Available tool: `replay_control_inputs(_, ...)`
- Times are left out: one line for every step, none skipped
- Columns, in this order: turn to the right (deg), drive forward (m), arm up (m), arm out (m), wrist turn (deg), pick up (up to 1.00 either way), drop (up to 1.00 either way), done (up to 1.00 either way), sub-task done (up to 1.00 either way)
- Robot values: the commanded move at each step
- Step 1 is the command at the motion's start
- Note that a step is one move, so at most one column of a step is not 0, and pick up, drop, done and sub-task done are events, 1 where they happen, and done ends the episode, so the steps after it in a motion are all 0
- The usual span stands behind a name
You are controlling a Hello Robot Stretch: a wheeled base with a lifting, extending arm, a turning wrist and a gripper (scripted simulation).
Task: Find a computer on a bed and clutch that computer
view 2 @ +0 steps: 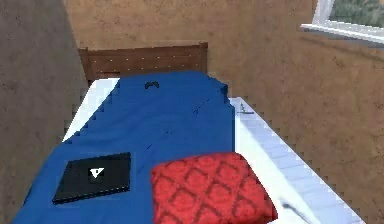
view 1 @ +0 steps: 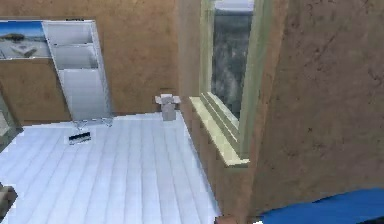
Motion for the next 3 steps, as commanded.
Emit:
replay_control_inputs(-27.0,0.0,0.0,0.0,0.0,0.0,0.0,0.0,0.0)
replay_control_inputs(0.0,0.0,0.5,0.0,0.0,0.0,0.0,0.0,0.0)
replay_control_inputs(0.0,0.0,0.18,0.0,0.0,0.0,0.0,0.0,0.0)
